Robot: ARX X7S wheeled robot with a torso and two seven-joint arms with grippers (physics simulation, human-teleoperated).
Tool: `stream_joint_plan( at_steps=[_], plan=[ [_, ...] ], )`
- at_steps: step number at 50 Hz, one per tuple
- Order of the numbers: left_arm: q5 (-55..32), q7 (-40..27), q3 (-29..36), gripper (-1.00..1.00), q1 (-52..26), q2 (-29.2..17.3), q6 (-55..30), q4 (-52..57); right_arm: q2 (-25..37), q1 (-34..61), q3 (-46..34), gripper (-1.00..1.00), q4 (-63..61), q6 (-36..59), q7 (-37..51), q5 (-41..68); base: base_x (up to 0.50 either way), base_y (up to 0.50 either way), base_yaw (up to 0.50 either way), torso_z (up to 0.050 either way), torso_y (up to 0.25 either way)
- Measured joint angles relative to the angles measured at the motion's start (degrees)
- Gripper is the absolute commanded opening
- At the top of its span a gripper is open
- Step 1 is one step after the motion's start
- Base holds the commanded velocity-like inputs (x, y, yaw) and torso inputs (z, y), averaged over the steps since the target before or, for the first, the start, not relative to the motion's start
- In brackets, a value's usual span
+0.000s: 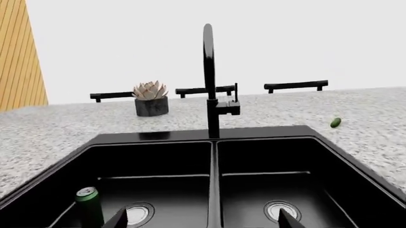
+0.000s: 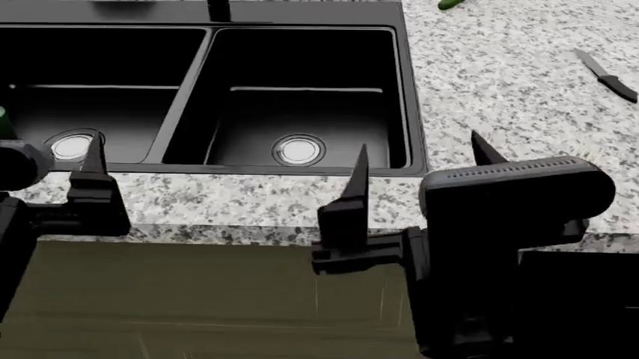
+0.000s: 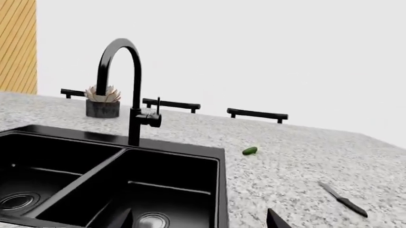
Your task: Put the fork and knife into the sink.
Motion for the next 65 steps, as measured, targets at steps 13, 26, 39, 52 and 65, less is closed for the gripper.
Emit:
stream_joint_plan(
  at_steps=[13, 26, 39, 52, 65],
  plan=[
    [-0.3, 0.5, -0.6, 1.00, -13.2, -1.4, -2.6, -9.4, 1.3, 15.4, 3.2, 1.00, 3.9, 13.1, -2.9, 3.3, 0.00, 0.00, 0.00, 0.000, 0.000],
    [-0.3, 0.6, -0.1, 1.00, -18.6, -2.1, -2.3, -14.6, 4.7, 24.6, 2.8, 1.00, 6.2, 18.7, -5.0, 4.8, 0.00, -0.08, 0.00, 0.000, 0.000],
    [-0.7, 0.6, 0.5, 1.00, -19.9, -2.2, -1.4, -16.9, 5.9, 29.1, 3.9, 1.00, 6.6, 21.9, -5.7, 5.8, 0.23, -0.40, 0.00, 0.000, 0.000],
    [-1.3, 0.6, 0.8, 1.00, -20.1, -2.1, -1.0, -17.4, 6.2, 30.6, 5.5, 1.00, 5.7, 24.5, -5.8, 6.7, 0.20, -0.49, 0.00, 0.000, 0.000],
    [-2.2, 0.5, 0.8, 1.00, -19.9, -2.1, -1.3, -16.8, 6.2, 30.9, 6.9, 1.00, 3.9, 25.6, -6.3, 7.9, 0.29, -0.42, 0.00, 0.000, 0.000]
  ],
)
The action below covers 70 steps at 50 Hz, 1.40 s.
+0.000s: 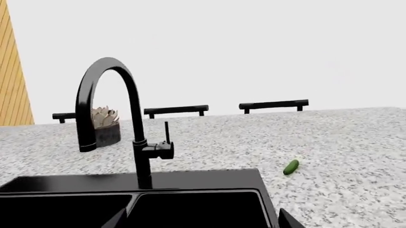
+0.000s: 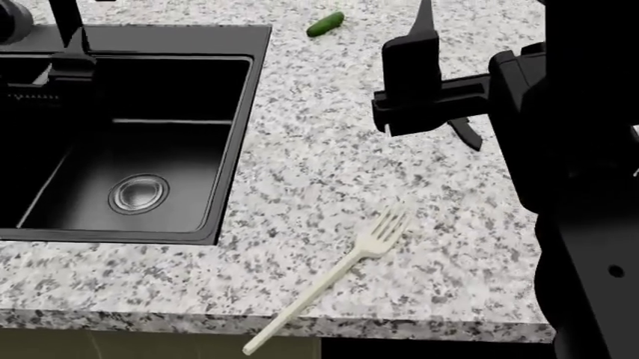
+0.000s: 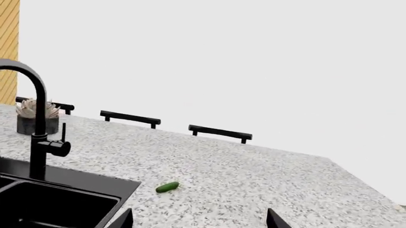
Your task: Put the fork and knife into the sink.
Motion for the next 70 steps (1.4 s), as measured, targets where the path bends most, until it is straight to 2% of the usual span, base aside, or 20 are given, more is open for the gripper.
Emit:
stream_joint_plan(
  at_steps=[16, 30, 35, 70],
  plan=[
    [-1.0, -0.1, 0.0, 1.00, 0.0, -0.1, -0.7, 0.7, -0.4, 0.0, 1.2, 1.00, -1.2, 0.0, -0.6, 1.5, 0.48, -0.14, 0.00, 0.000, 0.000],
    [-1.5, -0.3, 0.2, 1.00, -0.1, -0.2, -1.0, 0.7, -0.7, -0.3, 1.5, 1.00, -0.7, 0.9, 0.3, 2.0, 0.00, 0.00, 0.00, 0.000, 0.001],
    [-1.9, -0.4, 0.4, 1.00, -0.1, -0.1, -1.1, 0.9, -0.9, -0.4, 2.3, 1.00, -0.8, 1.3, 0.7, 2.0, 0.15, 0.42, 0.00, 0.000, 0.000],
    [-4.6, -0.3, -0.2, 1.00, 0.3, -0.3, -4.1, 2.7, -1.7, -1.0, 4.7, 1.00, -2.1, 2.8, 3.0, 4.3, 0.05, -0.01, 0.00, 0.000, 0.000]
  ],
)
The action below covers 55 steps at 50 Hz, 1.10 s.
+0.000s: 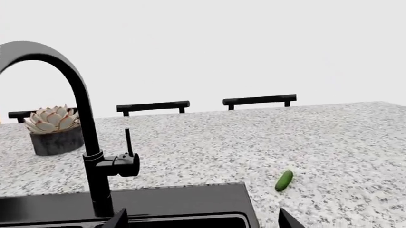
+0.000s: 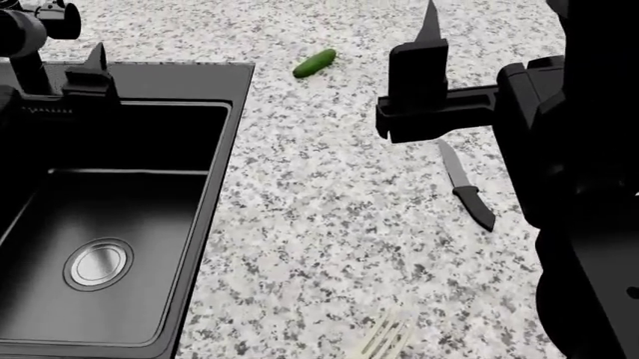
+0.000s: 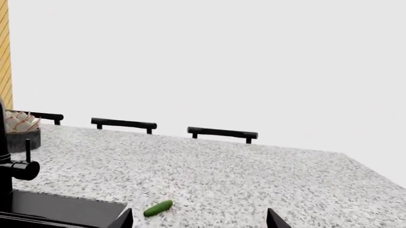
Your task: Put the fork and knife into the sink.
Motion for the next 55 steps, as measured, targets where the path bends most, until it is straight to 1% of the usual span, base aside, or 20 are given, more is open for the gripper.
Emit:
stream_joint_plan(
  at_steps=[5, 8, 15, 21, 25, 29, 34, 42, 55],
  plan=[
    [-3.5, 1.4, 0.4, 1.00, -1.1, 0.1, -6.3, 2.3, 0.2, -0.1, -0.1, 1.00, 0.0, 0.1, 0.2, 0.4, 0.00, 0.00, 0.00, 0.000, 0.000],
    [-10.9, -1.1, 1.1, 1.00, -1.8, -0.8, -9.8, 3.1, 0.3, -0.3, -0.1, 1.00, 0.1, 0.1, 0.4, 0.7, 0.00, 0.00, 0.00, 0.000, 0.000],
    [-36.5, -13.1, 3.8, 1.00, -3.1, -3.9, -14.6, 2.9, 0.5, -0.5, -0.1, 1.00, 0.3, 0.1, 0.7, 1.2, 0.00, 0.00, 0.00, 0.000, 0.000],
    [-57.4, -25.0, 8.1, 1.00, -3.5, -6.1, -15.9, 3.1, 0.7, -0.9, 0.0, 1.00, 0.5, -0.1, 0.9, 1.7, 0.00, 0.00, 0.00, 0.000, 0.000],
    [-69.0, -32.8, 12.1, 1.00, -3.7, -7.2, -15.3, 3.5, 0.7, -1.2, 0.2, 1.00, 0.5, -0.3, 1.1, 2.0, 0.00, 0.00, 0.00, 0.000, 0.000],
    [-77.3, -38.8, 15.6, 1.00, -4.0, -7.6, -14.4, 3.8, 0.8, -1.7, 0.3, 1.00, 0.5, -0.5, 1.2, 2.2, 0.00, 0.00, 0.00, 0.000, 0.000],
    [-83.7, -43.7, 19.7, 1.00, -4.2, -7.4, -13.8, 3.9, 0.8, -2.3, 0.5, 1.00, 0.6, -0.8, 1.4, 2.5, 0.00, 0.00, 0.00, 0.000, 0.000],
    [-89.5, -48.0, 24.3, 1.00, -4.5, -6.9, -12.8, 3.9, 0.8, -3.0, 0.8, 1.00, 0.6, -1.0, 1.7, 2.9, 0.00, 0.00, 0.00, 0.000, 0.000],
    [-90.4, -48.1, 27.7, 1.00, -4.3, -5.4, -11.4, 0.0, 0.8, -4.6, 1.6, 1.00, 1.0, -2.0, 2.0, 3.7, 0.00, 0.00, 0.00, 0.000, 0.000]
  ],
)
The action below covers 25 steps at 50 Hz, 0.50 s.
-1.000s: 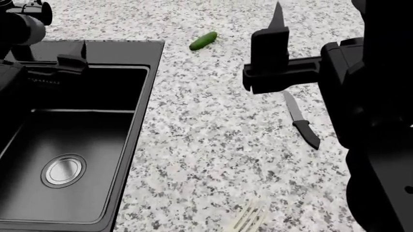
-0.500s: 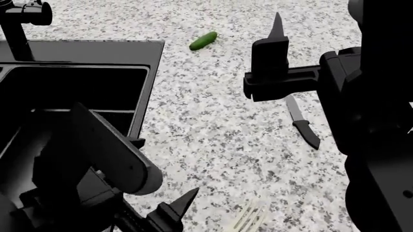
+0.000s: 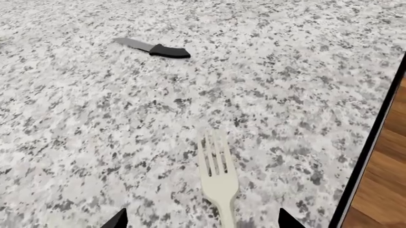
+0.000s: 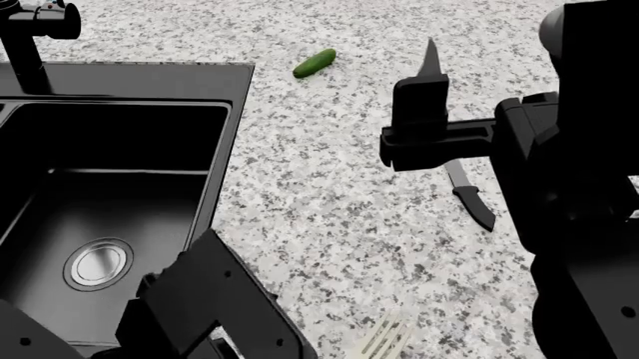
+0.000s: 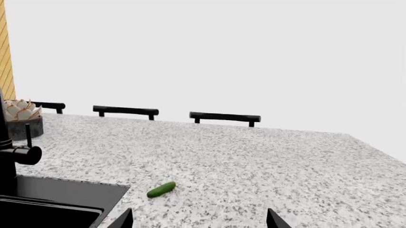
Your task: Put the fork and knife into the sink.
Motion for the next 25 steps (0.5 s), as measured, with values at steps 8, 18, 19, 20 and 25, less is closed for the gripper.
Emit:
stream_joint_plan(
  at_steps=[8, 18, 19, 20, 25],
  plan=[
    [-1.5, -1.3, 3.2, 1.00, -0.6, 0.7, 0.8, -4.0, 0.1, -1.7, 0.5, 1.00, 0.7, -1.7, -0.1, 0.2, 0.00, 0.00, 0.00, 0.000, 0.000],
    [-3.4, -3.2, 8.5, 1.00, -2.0, 1.3, 0.2, -8.0, -0.1, -3.3, 1.1, 1.00, 0.6, -2.7, 0.0, 0.7, 0.00, 0.00, 0.00, 0.000, 0.000],
    [-3.5, -3.2, 9.0, 1.00, -2.2, 1.4, 0.1, -8.4, -0.1, -3.5, 1.1, 1.00, 0.7, -2.9, 0.0, 0.7, 0.00, 0.00, 0.00, 0.000, 0.000],
    [-3.5, -3.2, 9.4, 1.00, -2.4, 1.5, -0.1, -8.8, -0.1, -3.7, 1.1, 1.00, 0.7, -3.2, 0.0, 0.7, 0.00, 0.00, 0.00, 0.000, 0.000],
    [-3.3, -2.5, 11.4, 1.00, -3.3, 2.1, -0.6, -11.0, -0.2, -4.6, 1.4, 1.00, 1.1, -4.1, -0.1, 0.9, 0.00, 0.00, 0.00, 0.000, 0.000]
  ],
)
